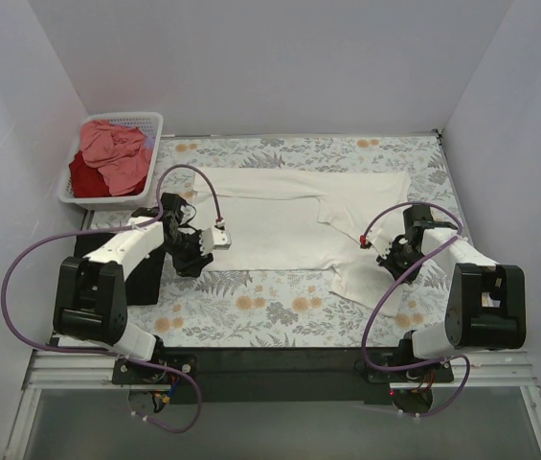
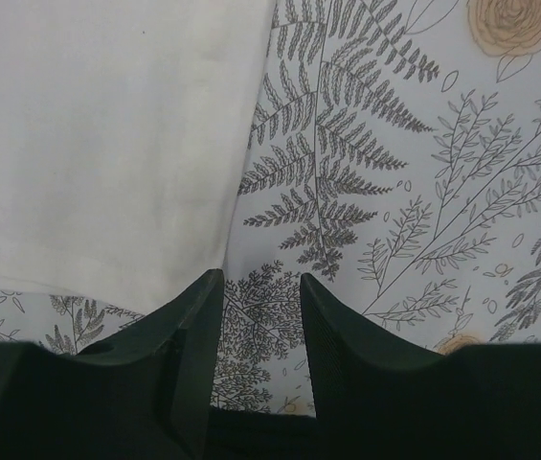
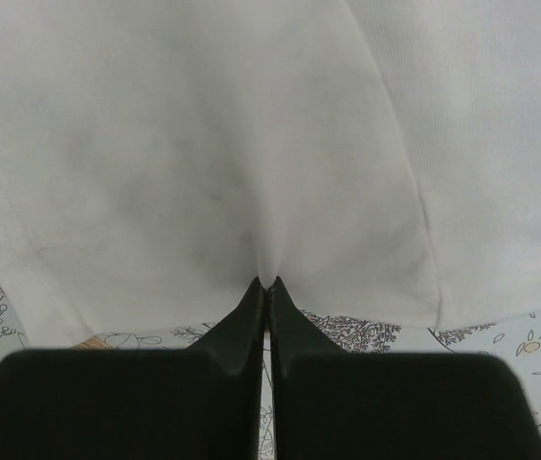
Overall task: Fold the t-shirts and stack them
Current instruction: Fold the tshirt
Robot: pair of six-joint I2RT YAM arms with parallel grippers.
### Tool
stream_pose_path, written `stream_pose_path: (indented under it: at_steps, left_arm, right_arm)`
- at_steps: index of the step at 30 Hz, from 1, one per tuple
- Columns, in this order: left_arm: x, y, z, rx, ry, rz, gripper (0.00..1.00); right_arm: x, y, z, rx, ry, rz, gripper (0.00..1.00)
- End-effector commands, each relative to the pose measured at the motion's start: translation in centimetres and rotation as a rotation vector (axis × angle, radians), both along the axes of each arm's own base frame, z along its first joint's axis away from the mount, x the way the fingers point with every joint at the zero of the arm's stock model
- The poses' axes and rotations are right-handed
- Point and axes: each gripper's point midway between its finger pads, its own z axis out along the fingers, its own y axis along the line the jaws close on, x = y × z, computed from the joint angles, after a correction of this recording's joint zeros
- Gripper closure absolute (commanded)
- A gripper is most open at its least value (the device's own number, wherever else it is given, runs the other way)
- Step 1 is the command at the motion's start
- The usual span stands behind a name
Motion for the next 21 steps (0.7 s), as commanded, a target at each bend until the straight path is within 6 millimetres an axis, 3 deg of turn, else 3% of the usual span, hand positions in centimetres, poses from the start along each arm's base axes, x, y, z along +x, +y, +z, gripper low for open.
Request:
stream_pose_path:
  at_steps: [1,8,15,18,21]
  left_arm:
    - [1.7,1.0,-0.3,0.065,-0.108,-0.069,0.64]
    - [1.5,2.7,-2.7,0.156,-0.134,-0.116,0.64]
    - [1.4,2.9,-3.9,0.168,-0.129,-0.103,0.69]
    - [1.2,2.9,-4.4,0.165,-0.116,-0.102,0.73]
    - [0.9,2.7,-4.6,0.151,-0.104,-0.110,0.84]
  right_arm:
    - [-0.1,0.3,0.5,0.010,0.014,0.019,0.99]
    - [-0.5,0.1,0.3,0.004,0.026,0.019,0.99]
    - [-0.2,0.4,0.9,0.015,0.016,0.022,0.99]
    - [-0.2,0.3,1.0,0.012,0.016,0.023,0.99]
    - [-0.2,0.3,1.1,0.014,0.010,0.024,0.99]
